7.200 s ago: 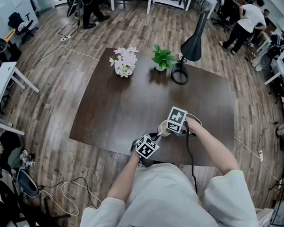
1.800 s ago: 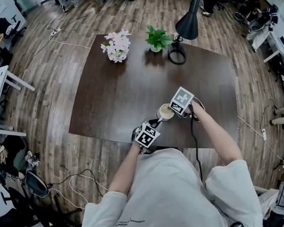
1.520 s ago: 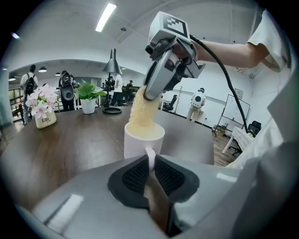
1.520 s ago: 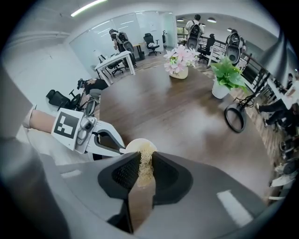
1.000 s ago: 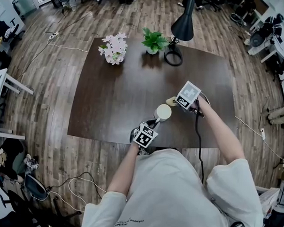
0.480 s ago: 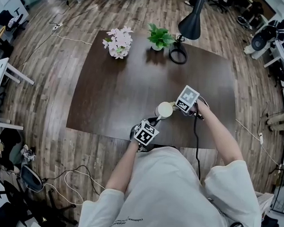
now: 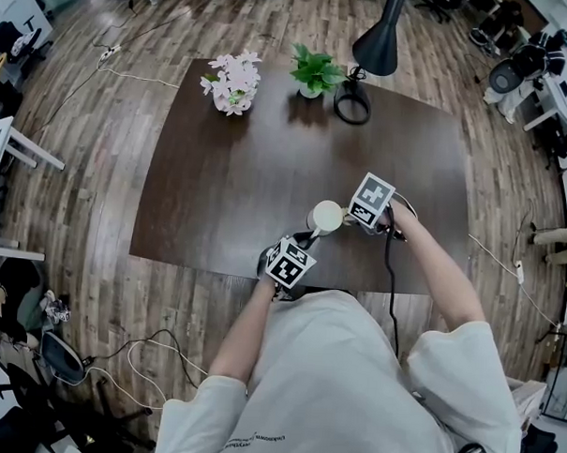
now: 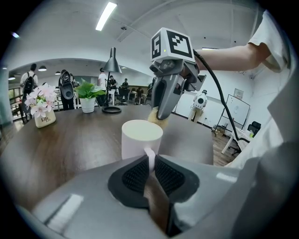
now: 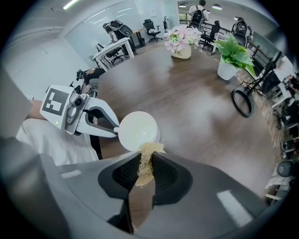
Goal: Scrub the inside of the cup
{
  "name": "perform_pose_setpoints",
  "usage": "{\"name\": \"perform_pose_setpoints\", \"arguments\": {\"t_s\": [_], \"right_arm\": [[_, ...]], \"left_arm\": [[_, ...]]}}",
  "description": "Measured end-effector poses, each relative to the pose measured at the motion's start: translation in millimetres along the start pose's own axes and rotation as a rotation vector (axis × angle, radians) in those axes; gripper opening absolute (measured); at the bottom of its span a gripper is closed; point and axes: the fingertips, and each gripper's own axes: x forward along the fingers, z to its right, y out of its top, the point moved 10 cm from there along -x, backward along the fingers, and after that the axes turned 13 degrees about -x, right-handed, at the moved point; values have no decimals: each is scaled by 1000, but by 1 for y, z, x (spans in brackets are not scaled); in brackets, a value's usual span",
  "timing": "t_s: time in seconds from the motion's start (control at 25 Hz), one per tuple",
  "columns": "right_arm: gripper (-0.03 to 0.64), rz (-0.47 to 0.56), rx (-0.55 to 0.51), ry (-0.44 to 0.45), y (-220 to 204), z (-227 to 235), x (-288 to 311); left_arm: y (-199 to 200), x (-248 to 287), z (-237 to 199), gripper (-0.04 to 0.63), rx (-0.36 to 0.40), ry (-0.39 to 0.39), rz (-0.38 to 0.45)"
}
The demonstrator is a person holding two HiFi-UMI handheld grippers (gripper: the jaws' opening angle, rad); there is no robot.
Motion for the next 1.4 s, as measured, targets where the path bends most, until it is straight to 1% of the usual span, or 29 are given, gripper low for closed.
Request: {"name": "perform_pose_setpoints", "arguments": {"t_s": [0.6,0.72,0.96,1.24,1.4], "right_arm": [[91,44,31,6,-9,-7,11],[91,56,46,23,-12,-6,13],[91,79,75,83,-19,-17,27],[91,98,39,148,0,-37,39],[91,64,-8,134,9,-42,46]], "left_arm": [[-4,4,-3,41,-5,0,3],[-4,5,-3,41,-8,0,7],[-3,5,-3,41,-15,-7,10],[0,6,0,41,-19,-10,21],[-1,8,-1,43,-32,-8,23]]}}
